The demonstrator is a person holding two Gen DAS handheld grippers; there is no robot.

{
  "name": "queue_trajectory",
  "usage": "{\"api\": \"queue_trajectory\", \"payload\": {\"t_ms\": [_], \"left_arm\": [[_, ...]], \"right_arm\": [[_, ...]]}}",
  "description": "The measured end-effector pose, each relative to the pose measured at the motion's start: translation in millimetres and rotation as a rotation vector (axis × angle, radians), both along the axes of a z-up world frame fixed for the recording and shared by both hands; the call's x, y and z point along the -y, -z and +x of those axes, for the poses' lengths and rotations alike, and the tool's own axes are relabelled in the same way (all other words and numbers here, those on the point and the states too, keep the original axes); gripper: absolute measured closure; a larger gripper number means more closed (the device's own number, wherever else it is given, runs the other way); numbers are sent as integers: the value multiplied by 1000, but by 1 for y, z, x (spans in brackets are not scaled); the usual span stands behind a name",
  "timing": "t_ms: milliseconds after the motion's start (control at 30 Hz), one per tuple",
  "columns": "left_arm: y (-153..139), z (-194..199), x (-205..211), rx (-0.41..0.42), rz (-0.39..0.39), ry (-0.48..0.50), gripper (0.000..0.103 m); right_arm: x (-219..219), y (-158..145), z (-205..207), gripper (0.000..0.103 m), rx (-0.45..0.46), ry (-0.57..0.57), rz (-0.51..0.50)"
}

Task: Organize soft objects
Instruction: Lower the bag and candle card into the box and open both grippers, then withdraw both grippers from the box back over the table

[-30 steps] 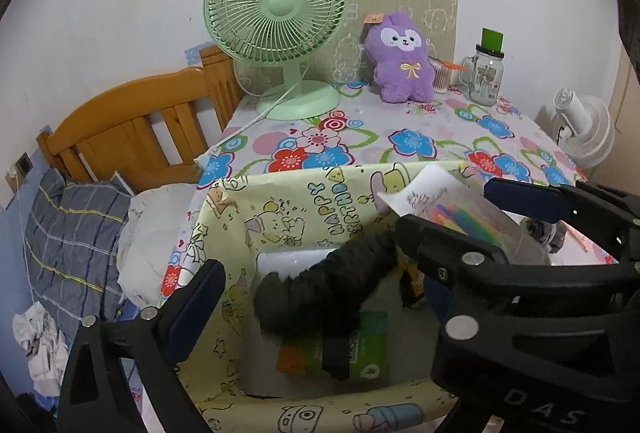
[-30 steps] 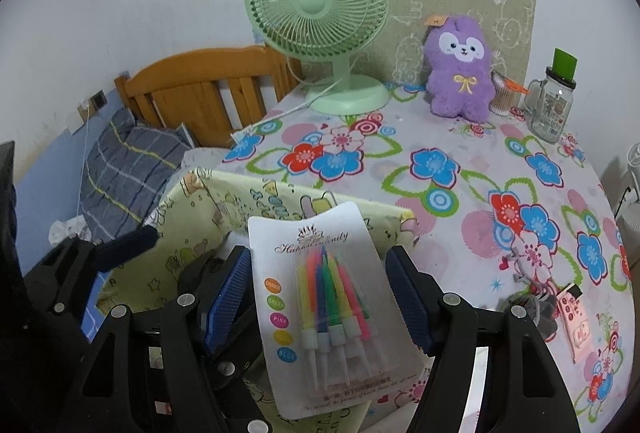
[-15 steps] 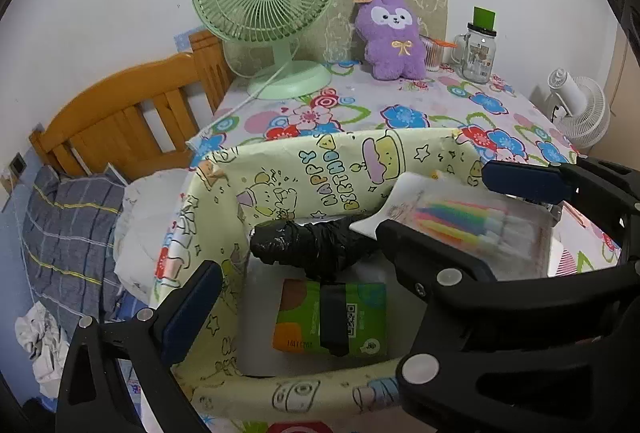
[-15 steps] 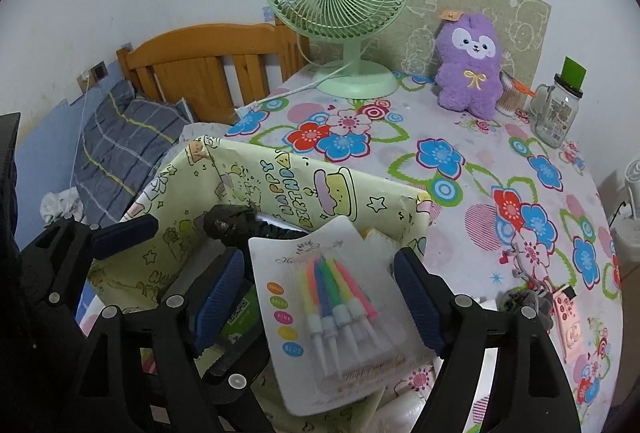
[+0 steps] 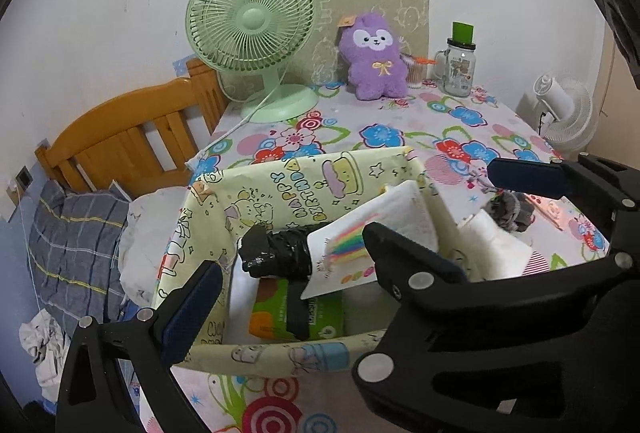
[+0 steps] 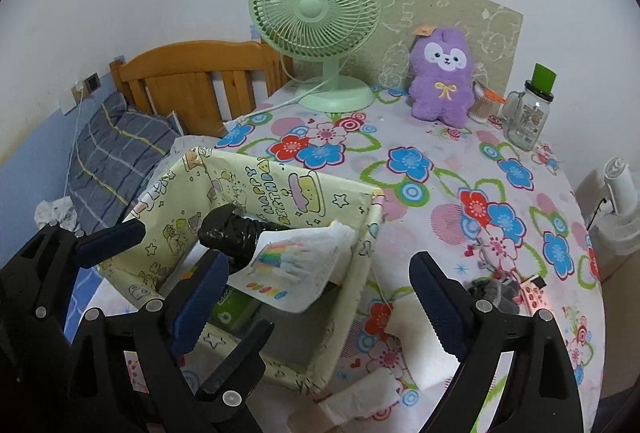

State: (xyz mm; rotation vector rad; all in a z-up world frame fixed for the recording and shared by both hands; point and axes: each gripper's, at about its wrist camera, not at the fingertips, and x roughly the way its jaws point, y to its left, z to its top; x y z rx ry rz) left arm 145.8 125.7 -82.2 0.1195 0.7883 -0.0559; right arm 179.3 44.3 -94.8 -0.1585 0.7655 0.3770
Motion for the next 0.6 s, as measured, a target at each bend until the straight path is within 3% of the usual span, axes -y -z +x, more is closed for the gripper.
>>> {"api": "queue_trajectory", "payload": {"t_ms": [600], "left_arm": [[-19, -24, 38, 49, -4, 12, 0]], "right_arm": [[47, -19, -26, 9, 21, 49, 8]]}}
